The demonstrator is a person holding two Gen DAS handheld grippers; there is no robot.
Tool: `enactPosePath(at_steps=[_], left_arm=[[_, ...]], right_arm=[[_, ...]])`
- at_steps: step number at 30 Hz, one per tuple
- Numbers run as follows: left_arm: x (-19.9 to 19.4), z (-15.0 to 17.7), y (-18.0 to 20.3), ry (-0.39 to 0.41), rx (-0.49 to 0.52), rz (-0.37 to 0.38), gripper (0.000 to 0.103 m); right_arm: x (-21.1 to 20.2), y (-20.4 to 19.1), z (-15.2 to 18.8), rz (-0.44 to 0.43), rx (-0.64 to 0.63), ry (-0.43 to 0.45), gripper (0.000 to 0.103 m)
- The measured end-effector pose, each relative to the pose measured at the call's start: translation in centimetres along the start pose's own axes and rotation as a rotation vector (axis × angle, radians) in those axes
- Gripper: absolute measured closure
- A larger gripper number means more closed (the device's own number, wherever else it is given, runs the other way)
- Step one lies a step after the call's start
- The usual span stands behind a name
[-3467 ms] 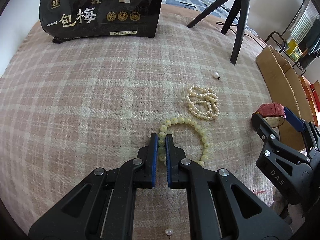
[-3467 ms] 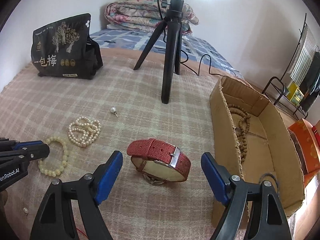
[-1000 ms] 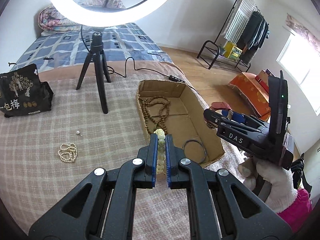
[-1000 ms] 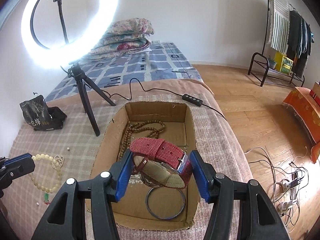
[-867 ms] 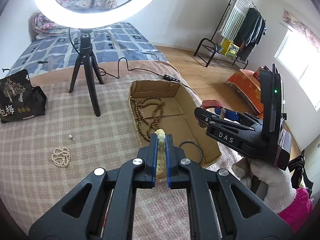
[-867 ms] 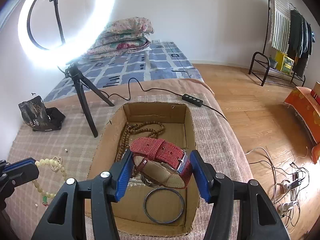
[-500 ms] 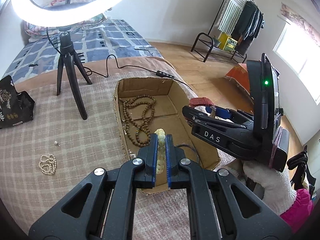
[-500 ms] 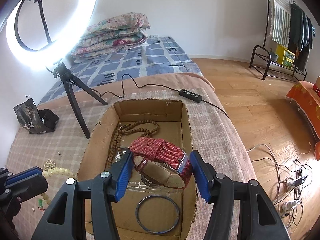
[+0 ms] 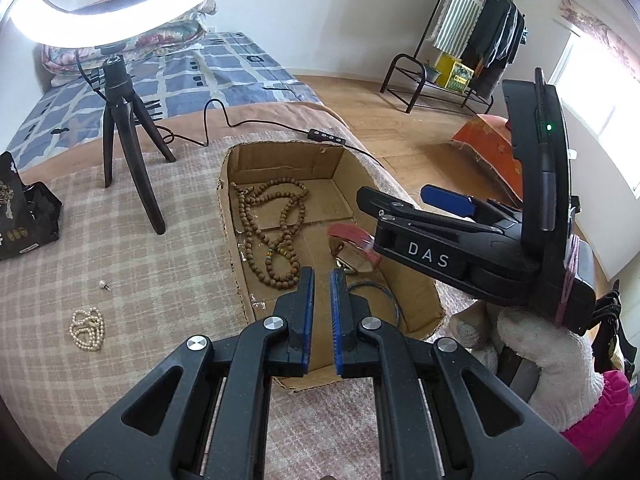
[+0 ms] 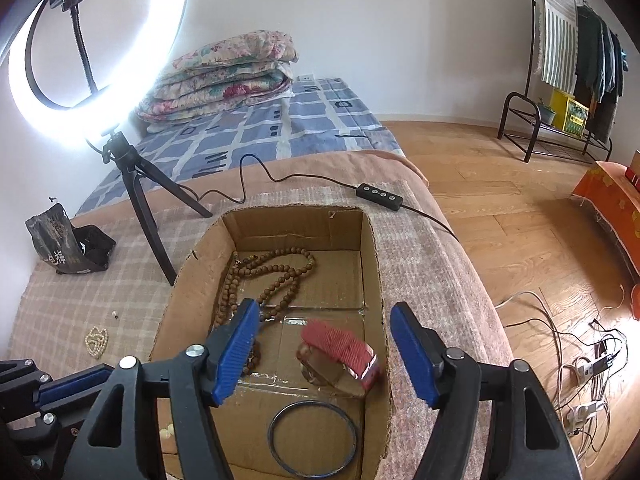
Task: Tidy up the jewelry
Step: 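Open the left tool to drop the cream bracelet into the box, then move the left tool to a pearl stud earring while the right tool approaches the pearl necklace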
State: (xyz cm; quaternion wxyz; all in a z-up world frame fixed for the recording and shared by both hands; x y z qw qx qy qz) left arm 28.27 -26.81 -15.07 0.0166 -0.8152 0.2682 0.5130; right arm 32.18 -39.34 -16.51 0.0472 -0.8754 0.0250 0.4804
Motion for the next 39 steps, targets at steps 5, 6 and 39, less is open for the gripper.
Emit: enactPosePath(at_steps=[5,6,39], left_arm=[[-0.3,0.2,-0.5,0.007,-0.02,0.001,0.063],[-0.4,0.3,-0.6,0.007,-0.021,-0.001,0.063],[-10.2,5.8,-9.8,0.089,-0.141,-0.091,0.063]], right_arm=[[-0.4,0.1,-0.2,0.014,0.005,0.012,0.021],[-0.3,0.1,-0.2,0.016,0.005,0.011,0.021],[-6.5,-6.1,1.9,-0.05,-0.022,0.061,0.017]])
Point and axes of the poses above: each gripper's, at about its wrist camera, not at the fingertips, and x roughly the way its jaws point, y to its right, z to its underside, the point moved 7 cm from there along x, roughly the way its jaws point, and after that the axes turned 11 degrees about -y, right-handed, at the moved point
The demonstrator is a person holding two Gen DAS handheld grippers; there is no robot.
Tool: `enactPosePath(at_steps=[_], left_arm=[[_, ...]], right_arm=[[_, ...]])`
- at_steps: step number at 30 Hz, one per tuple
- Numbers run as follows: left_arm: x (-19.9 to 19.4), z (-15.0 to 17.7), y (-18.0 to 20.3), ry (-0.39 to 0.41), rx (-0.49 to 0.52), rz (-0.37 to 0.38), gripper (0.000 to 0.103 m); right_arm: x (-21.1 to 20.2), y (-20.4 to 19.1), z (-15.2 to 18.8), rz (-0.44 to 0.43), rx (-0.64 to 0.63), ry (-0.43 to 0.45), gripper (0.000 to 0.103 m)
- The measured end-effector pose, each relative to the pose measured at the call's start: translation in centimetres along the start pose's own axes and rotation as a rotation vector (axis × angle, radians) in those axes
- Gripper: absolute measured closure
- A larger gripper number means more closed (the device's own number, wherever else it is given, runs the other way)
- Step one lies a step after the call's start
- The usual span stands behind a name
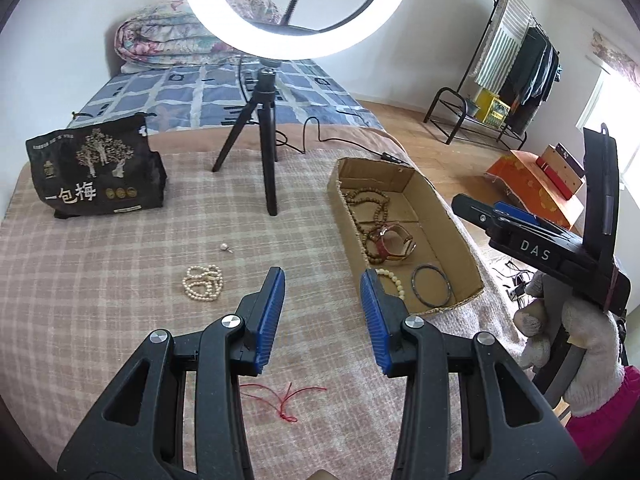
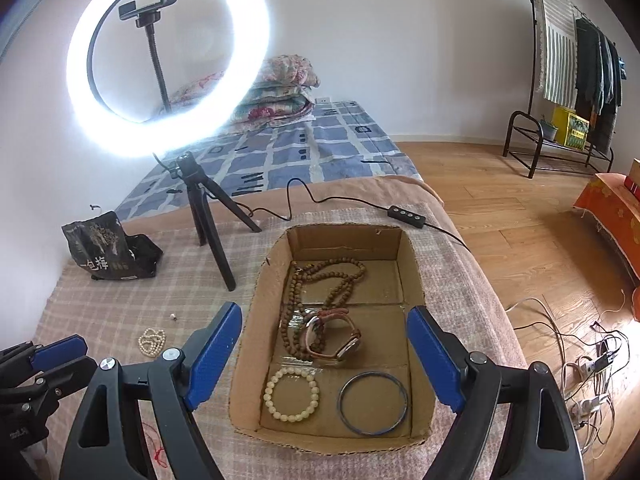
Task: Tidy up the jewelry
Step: 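Move the left tool to a pearl stud earring while the right tool approaches the pearl necklace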
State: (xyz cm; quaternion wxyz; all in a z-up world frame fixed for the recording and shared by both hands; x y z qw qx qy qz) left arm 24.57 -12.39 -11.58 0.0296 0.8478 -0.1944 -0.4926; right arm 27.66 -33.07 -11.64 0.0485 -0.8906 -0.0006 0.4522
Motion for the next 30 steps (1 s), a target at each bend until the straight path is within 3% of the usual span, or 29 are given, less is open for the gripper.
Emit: enactPosePath(at_steps=[16,21,30], left_arm=[[-3.0,4.8,-11.8,-0.009,-0.177,-0.069,0.063],[-2.9,6.5,-13.3,-0.025,-0.194,-0.081,0.063],[-1.4,9.9,-13.1,-0.088,-0.135,-0.095,0.063]], right_arm=[[0.3,-7.6,2.3,-0.071,-0.107,-0.032,0.017],[1.5,-9.6,3.0,-0.093,-0.13,-0.061,0.017],[4.1,-13.1,3.9,-0.128,-0.182,-0.116,0.017]])
Point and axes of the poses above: each gripper's, at about its wrist camera, not at the fingertips, and x roughly the way its jaws point, y to its right, z to its underside, the point moved 7 cm from there along x, roughly the way its jaws point, and after that the axes turned 11 degrees about -y, right-handed, at the moved point
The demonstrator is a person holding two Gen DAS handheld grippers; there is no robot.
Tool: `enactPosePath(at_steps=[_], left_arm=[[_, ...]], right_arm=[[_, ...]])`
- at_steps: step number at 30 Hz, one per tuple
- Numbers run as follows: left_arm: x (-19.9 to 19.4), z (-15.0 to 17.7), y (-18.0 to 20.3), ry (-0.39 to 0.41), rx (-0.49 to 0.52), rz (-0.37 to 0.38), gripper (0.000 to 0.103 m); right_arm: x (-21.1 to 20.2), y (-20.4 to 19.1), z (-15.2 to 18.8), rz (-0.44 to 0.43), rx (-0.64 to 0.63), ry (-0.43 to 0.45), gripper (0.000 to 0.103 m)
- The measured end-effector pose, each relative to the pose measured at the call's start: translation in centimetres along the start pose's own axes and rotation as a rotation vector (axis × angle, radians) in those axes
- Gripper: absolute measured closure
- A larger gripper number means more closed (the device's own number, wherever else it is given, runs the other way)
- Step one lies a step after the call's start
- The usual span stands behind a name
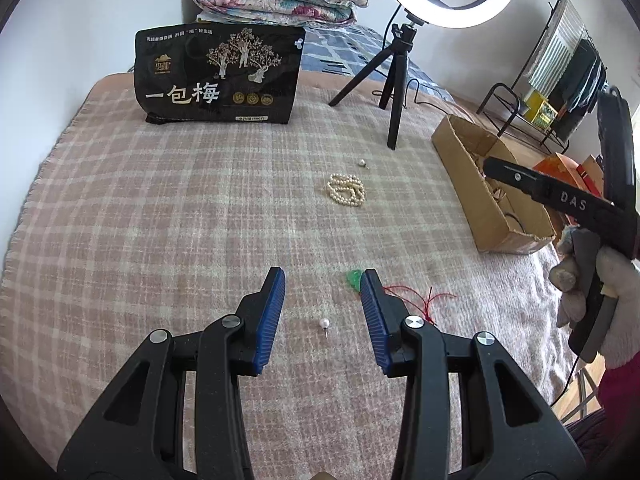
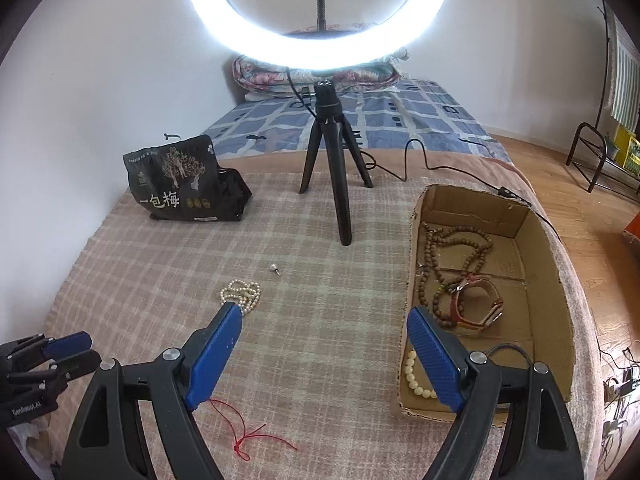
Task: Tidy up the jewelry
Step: 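Move the left tool to a pearl stud earring while the right tool approaches the pearl necklace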
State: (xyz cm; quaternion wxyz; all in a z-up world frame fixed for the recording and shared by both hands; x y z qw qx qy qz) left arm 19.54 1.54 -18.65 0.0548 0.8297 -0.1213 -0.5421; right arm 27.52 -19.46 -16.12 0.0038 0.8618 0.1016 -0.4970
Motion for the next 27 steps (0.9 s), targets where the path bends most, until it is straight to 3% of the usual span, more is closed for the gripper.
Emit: enactPosePath(at_steps=[6,9,11,17,27], left_arm=[[1.1,2.5,0.3,-0.023,-0.011,0.007,0.064],[1.6,3.4,0.3,-0.012,-0.034,0.005,0.065],[2.0,3.9,0.5,0.0,-0.038,-0.003,0.07],[3.7,5.5,0.2,0.008,-0.082,-0.014,0.07],[5.8,5.2,-0.3,0.024,-0.103,-0.028,0.071]], right_arm=[[2.4,-2.1,-0.2,-0.031,-0.04,-0.024,0.017],[3.7,-3.1,-0.2,-0.05,-0.061,-0.03,0.017],[4.6,-3.7,-0.2,-0.055,-0.071,-0.035,0.017],[7.3,-5.5,-0.1,-0.076,-0.091,-0.061,0.017],[11.0,-7.0,-0.1,-0.066,-0.136,-0.104,0.017]])
Point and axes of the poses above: each gripper's, at about its wrist camera, not at the fingertips, and x roughly the way its jaws point, y to its right, z to its underside, the point moved 7 cm from there along x, roughly the way its jaws point, and after that the axes turned 11 degrees about -y, right-handed, at the moved point
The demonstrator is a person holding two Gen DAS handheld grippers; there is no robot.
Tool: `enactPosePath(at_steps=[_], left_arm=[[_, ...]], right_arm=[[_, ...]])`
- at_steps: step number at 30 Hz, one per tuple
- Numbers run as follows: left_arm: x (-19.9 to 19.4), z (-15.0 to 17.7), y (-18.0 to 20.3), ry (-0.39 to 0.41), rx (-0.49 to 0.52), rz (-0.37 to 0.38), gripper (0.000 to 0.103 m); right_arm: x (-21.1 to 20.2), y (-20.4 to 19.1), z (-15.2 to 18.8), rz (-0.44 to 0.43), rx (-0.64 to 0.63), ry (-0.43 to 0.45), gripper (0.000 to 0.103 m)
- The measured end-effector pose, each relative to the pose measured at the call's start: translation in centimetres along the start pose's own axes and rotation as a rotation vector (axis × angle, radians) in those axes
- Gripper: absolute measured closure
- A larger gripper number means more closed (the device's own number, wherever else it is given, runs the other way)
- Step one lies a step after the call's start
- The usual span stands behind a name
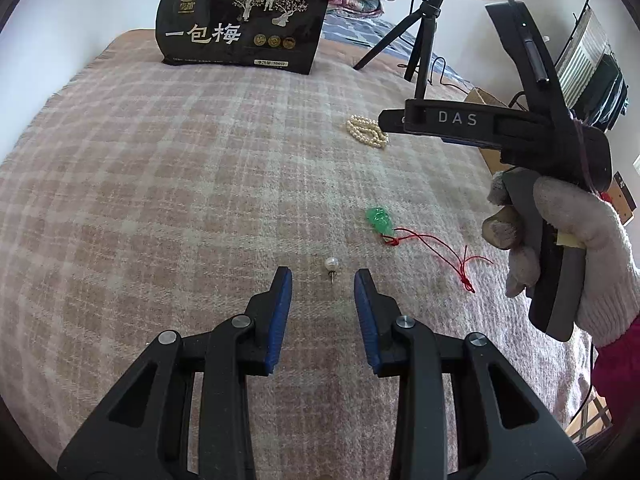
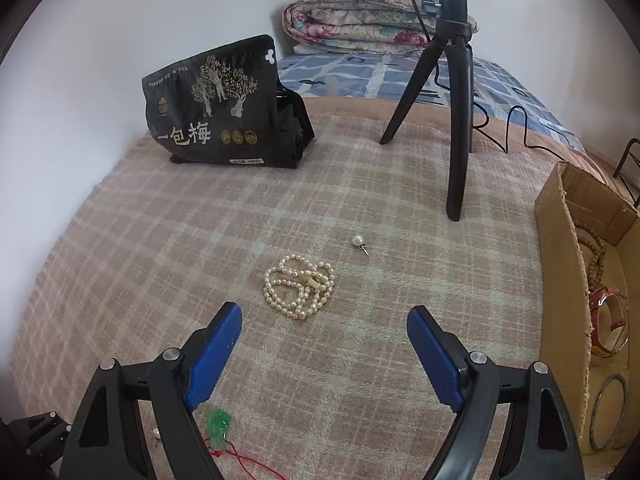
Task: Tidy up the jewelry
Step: 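Move the left tool to a pearl stud earring while the right tool approaches the pearl necklace, then close the left tool on the pearl earring while the right tool grasps the pearl necklace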
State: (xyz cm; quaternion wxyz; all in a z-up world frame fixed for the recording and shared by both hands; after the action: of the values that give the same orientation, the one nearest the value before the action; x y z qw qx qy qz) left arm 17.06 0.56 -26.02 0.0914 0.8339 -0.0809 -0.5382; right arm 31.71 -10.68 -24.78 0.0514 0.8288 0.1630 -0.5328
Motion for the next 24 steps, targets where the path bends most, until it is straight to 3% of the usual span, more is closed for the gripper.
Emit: enactPosePath(at_steps=[3,6,12,16,24], left_arm=[[0.2,-0.3,0.2,0.008,-0.001,0.018,0.071],[0.8,-0.4,0.3,-0.002,0.002,0.01,0.078],[1.4,-0.5,0.2,-0.008,-0.006,0.0,0.079],[1.8,-0.5,-0.3,-0.015,-0.023,-0.002,0.088],[2.0,-0.5,-0.8,-0.012,-0.032,-0.008,0.095]], right_arm=[[0.7,-0.3,-0.3,0.012,-0.022,-0.007,0.017],[1.4,-0.5,-0.6,0.025,-0.036,-0.016,0.017],[2.7,-0.8,-1.3,0.035,-0.051,-0.031,0.017],[3.7,-0.8,-1.7,0.038,-0.043,-0.051,0.017],[5.5,-1.0,-2.1,0.053,-0.059,-0.098,0.016]])
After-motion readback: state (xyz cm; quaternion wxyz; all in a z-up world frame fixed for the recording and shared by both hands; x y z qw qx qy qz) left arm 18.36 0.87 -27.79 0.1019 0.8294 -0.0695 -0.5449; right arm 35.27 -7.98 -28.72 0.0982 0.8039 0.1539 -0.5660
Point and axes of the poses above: each gripper's, at about its wrist camera, not at the fingertips, and x roughly the way its jaws point, y to its right, z to its underside, the point moved 7 cm from there along x, roughly the way its jaws point, and after that the axes turned 11 degrees about -y, right-handed, at the moved point
